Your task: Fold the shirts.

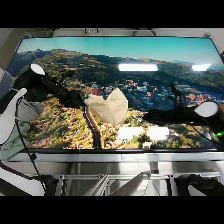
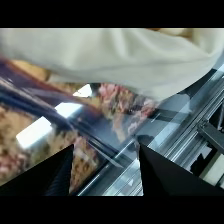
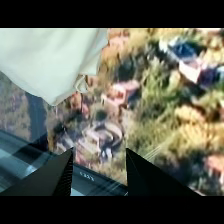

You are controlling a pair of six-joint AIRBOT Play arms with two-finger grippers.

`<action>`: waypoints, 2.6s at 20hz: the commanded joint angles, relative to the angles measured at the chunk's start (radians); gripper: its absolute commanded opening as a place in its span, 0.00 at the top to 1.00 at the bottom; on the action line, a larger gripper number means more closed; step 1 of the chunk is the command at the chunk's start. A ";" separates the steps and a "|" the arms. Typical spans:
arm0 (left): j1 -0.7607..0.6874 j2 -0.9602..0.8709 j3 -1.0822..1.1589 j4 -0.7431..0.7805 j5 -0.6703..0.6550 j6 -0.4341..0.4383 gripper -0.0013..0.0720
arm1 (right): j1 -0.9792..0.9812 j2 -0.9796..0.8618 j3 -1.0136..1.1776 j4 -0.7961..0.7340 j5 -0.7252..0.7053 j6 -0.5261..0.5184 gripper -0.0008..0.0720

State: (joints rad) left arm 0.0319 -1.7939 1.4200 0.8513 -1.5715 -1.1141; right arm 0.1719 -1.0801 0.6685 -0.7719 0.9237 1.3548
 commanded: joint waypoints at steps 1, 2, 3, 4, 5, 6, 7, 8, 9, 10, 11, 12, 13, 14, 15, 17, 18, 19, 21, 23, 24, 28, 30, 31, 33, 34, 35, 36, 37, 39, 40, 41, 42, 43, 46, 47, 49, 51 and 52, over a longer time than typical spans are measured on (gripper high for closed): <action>0.073 -0.007 -0.111 -0.028 0.082 0.014 0.36 | 0.106 -0.186 0.001 0.133 -0.124 -0.086 0.49; 0.077 -0.019 -0.108 -0.027 0.089 0.014 0.26 | 0.111 -0.230 0.001 0.214 -0.128 -0.149 0.54; 0.077 -0.034 -0.096 -0.028 0.083 0.014 0.19 | 0.111 -0.276 0.001 0.315 -0.127 -0.236 0.67; 0.076 -0.051 -0.079 -0.032 0.071 0.014 0.17 | 0.111 -0.317 0.002 0.414 -0.127 -0.322 0.68; 0.074 -0.065 -0.061 -0.041 0.055 0.014 0.16 | 0.111 -0.349 0.002 0.494 -0.124 -0.389 0.67; 0.068 -0.075 -0.040 -0.040 0.042 0.013 0.07 | 0.113 -0.380 0.005 0.553 -0.122 -0.437 0.67; 0.067 -0.082 -0.021 -0.040 0.032 0.013 0.06 | 0.118 -0.412 0.015 0.572 -0.122 -0.451 0.67; 0.065 -0.082 -0.005 -0.041 0.030 0.013 0.06 | 0.124 -0.440 0.029 0.575 -0.111 -0.451 0.67; 0.060 -0.082 0.012 -0.041 0.027 0.013 0.06 | 0.132 -0.467 0.045 0.575 -0.103 -0.450 0.66; 0.056 -0.082 0.028 -0.039 0.027 0.013 0.06 | 0.143 -0.486 0.061 0.579 -0.097 -0.450 0.63; 0.056 -0.082 0.042 -0.040 0.027 0.013 0.06 | 0.159 -0.503 0.082 0.583 -0.098 -0.450 0.57; 0.056 -0.082 0.053 -0.040 0.028 0.013 0.06 | 0.169 -0.518 0.103 0.586 -0.098 -0.449 0.58; 0.056 -0.082 0.060 -0.040 0.028 0.013 0.06 | 0.178 -0.536 0.124 0.586 -0.104 -0.437 0.58; 0.056 -0.082 0.063 -0.040 0.028 0.013 0.06 | 0.182 -0.552 0.142 0.586 -0.113 -0.433 0.58; 0.056 -0.082 0.062 -0.040 0.029 0.013 0.06 | 0.180 -0.568 0.162 0.587 -0.117 -0.425 0.59; 0.057 -0.082 0.062 -0.032 0.048 0.014 0.06 | 0.177 -0.585 0.199 0.585 -0.117 -0.433 0.96; 0.057 -0.082 0.062 -0.033 0.066 0.014 0.06 | 0.170 -0.581 0.215 0.584 -0.109 -0.446 0.96; 0.057 -0.082 0.062 -0.034 0.096 0.013 0.06 | 0.159 -0.569 0.222 0.582 -0.096 -0.447 0.96; 0.050 -0.082 0.062 -0.044 0.179 0.013 0.06 | 0.132 -0.521 0.223 0.540 -0.059 -0.443 0.97; 0.019 -0.082 0.062 -0.042 0.285 0.003 0.07 | 0.127 -0.474 0.223 0.428 -0.038 -0.365 0.97; -0.003 -0.082 0.061 -0.040 0.343 -0.002 0.07 | 0.130 -0.458 0.223 0.385 -0.021 -0.340 0.96; -0.112 -0.108 0.058 -0.041 0.483 -0.006 0.22 | 0.131 -0.448 0.223 0.372 0.009 -0.329 0.96; -0.158 -0.148 0.058 -0.040 0.443 -0.005 0.49 | 0.131 -0.448 0.223 0.371 0.009 -0.330 0.96; -0.170 -0.164 0.058 -0.039 0.418 -0.003 0.90 | 0.130 -0.448 0.223 0.371 0.009 -0.330 0.96; -0.166 -0.167 0.063 -0.039 0.391 0.010 0.96 | 0.121 -0.437 0.223 0.366 0.018 -0.330 0.96; -0.151 -0.156 0.080 -0.034 0.363 0.011 0.96 | 0.106 -0.422 0.223 0.355 0.038 -0.330 0.97; -0.123 -0.130 0.101 -0.034 0.330 0.010 0.96 | 0.083 -0.401 0.223 0.339 0.063 -0.329 0.97; -0.092 -0.097 0.121 -0.035 0.303 0.010 0.96 | 0.047 -0.370 0.223 0.312 0.092 -0.324 0.96; -0.056 -0.051 0.142 -0.036 0.277 0.006 0.96 | 0.006 -0.334 0.223 0.280 0.118 -0.303 0.96; 0.019 0.047 0.171 -0.042 0.234 0.005 0.96 | -0.094 -0.243 0.223 0.225 0.156 -0.276 0.96; 0.054 0.100 0.174 -0.042 0.230 0.005 0.96 | -0.151 -0.193 0.223 0.209 0.173 -0.263 0.96; 0.085 0.148 0.164 -0.042 0.231 0.005 0.96 | -0.200 -0.149 0.223 0.206 0.187 -0.261 0.96; 0.112 0.190 0.148 -0.042 0.230 0.005 0.95 | -0.247 -0.104 0.223 0.206 0.195 -0.261 0.96; 0.135 0.227 0.124 -0.042 0.218 0.005 0.95 | -0.282 -0.069 0.223 0.207 0.195 -0.261 0.96; 0.166 0.306 0.008 -0.042 0.205 0.013 0.95 | -0.328 -0.007 0.223 0.207 0.214 -0.261 0.96; 0.163 0.319 -0.033 -0.044 0.204 0.017 0.95 | -0.317 -0.007 0.223 0.207 0.239 -0.261 0.96; 0.132 0.336 -0.117 -0.045 0.231 0.034 0.95 | -0.270 -0.014 0.208 0.207 0.258 -0.261 0.96; 0.083 0.333 -0.196 -0.044 0.258 0.048 0.95 | -0.190 -0.027 0.171 0.207 0.233 -0.261 0.96; 0.053 0.325 -0.233 -0.044 0.274 0.051 0.95 | -0.151 -0.039 0.146 0.208 0.204 -0.260 0.96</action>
State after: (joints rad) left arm 0.1387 -1.4807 1.2881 0.8310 -1.3128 -1.0843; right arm -0.0551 -1.1107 0.8555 -0.5732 1.1423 1.0927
